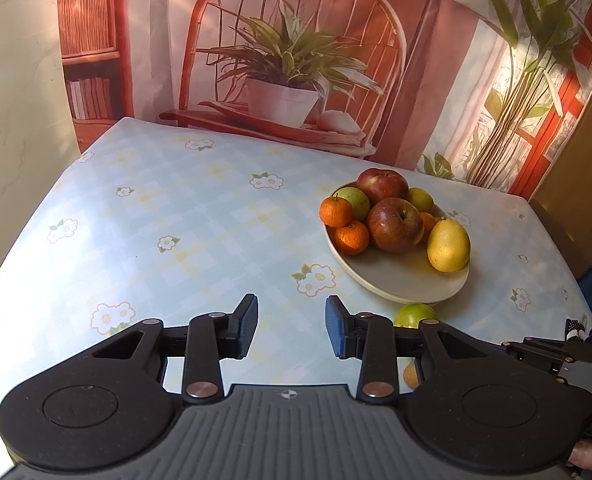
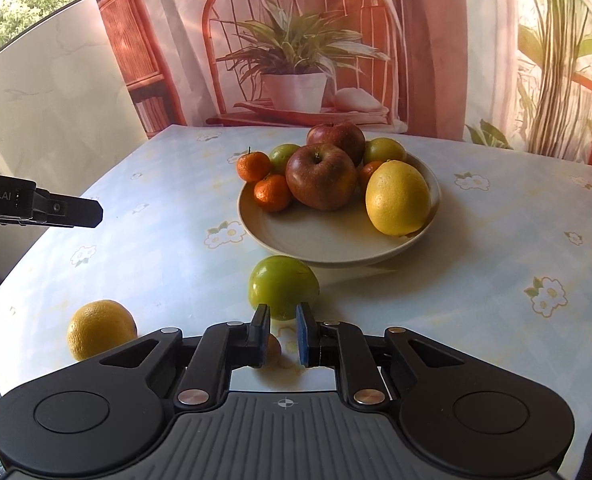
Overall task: Organize fruits
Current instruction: 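Move right gripper to the small brown kiwi and close on it, then carry the kiwi toward the plate with right gripper while left gripper grasps the green apple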
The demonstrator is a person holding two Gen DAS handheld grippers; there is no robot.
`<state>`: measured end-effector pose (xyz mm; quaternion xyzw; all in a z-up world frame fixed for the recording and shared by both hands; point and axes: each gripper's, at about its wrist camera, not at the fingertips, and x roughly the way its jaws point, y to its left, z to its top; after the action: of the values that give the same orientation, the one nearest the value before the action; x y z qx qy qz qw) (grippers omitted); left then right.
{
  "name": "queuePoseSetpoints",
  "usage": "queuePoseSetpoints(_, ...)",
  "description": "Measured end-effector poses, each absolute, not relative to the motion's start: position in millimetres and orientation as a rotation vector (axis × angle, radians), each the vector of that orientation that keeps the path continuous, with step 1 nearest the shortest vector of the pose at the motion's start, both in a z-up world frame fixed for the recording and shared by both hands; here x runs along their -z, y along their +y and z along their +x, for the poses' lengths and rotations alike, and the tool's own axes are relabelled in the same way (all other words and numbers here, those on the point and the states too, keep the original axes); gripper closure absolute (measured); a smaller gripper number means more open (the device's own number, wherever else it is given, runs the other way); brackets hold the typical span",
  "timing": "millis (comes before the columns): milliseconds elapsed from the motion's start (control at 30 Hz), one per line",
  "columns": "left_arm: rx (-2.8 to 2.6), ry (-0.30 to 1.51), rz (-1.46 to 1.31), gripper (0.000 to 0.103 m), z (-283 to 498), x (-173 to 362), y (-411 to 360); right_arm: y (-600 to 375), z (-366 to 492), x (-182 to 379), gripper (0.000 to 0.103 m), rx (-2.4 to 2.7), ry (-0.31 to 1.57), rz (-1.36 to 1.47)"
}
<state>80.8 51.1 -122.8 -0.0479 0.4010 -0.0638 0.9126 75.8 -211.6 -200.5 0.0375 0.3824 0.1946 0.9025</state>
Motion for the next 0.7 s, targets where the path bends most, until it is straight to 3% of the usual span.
queuePoseSetpoints(267,0.131,0.853,-0.096,0.064,80.3,126.8,48.0,-199.3,76.4,221.4,0.073,-0.454,0.846,0.077)
queuePoseSetpoints(700,0.129,0.877,-0.093,0.064,84.5,129.8,39.9,-198.6,77.3,229.6,0.079,-0.498,0.853,0.085)
